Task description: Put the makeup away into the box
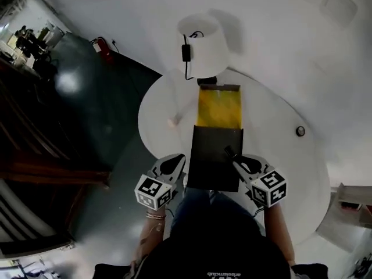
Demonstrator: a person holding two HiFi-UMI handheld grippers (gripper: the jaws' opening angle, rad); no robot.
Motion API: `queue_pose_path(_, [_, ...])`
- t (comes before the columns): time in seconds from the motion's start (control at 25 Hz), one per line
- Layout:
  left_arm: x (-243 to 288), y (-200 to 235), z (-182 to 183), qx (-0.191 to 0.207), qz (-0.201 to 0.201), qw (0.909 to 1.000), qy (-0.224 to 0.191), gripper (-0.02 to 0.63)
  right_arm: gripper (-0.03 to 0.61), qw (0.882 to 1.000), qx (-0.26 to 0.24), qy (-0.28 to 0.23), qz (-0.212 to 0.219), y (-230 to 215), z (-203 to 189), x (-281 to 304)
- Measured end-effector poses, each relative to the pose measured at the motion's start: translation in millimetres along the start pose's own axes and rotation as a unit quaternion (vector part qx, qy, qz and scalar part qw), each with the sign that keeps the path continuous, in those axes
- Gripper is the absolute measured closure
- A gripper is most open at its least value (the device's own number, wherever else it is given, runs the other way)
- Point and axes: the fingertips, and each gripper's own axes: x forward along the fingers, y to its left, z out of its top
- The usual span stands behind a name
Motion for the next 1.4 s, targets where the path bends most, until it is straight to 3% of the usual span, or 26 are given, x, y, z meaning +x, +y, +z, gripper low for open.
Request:
queue_pose_path(0.28, [15, 35, 5, -0.006, -0.008, 0.9999, 0.003, 0.597, 0.472, 1.000, 0.003, 0.002, -0.021, -9, 22, 18])
queue_pose_path(0.64, [39, 68, 10, -0.003, -0.089, 0.9954, 0.034, 0.597, 0.472, 0.996, 0.027, -0.008, -0.086, -28, 54, 53])
queue_pose_path(0.8, [44, 89, 15, 0.018, -0.113, 0.9929, 0.035, 0.597, 0.472, 0.993, 0.043, -0.009, -0.113, -38, 64, 75])
queue_pose_path(1.12, [46, 142, 29, 0.023, -0.134, 0.9903, 0.031, 0.597, 0.472, 0.987, 0.029, 0.004, -0.157, -49, 88, 112])
queue_pose_path(1.4, [54, 189, 28, -0.006, -0.126, 0.9916, 0.032, 0.597, 0.472, 0.982, -0.007, 0.053, -0.179, -67, 93, 145])
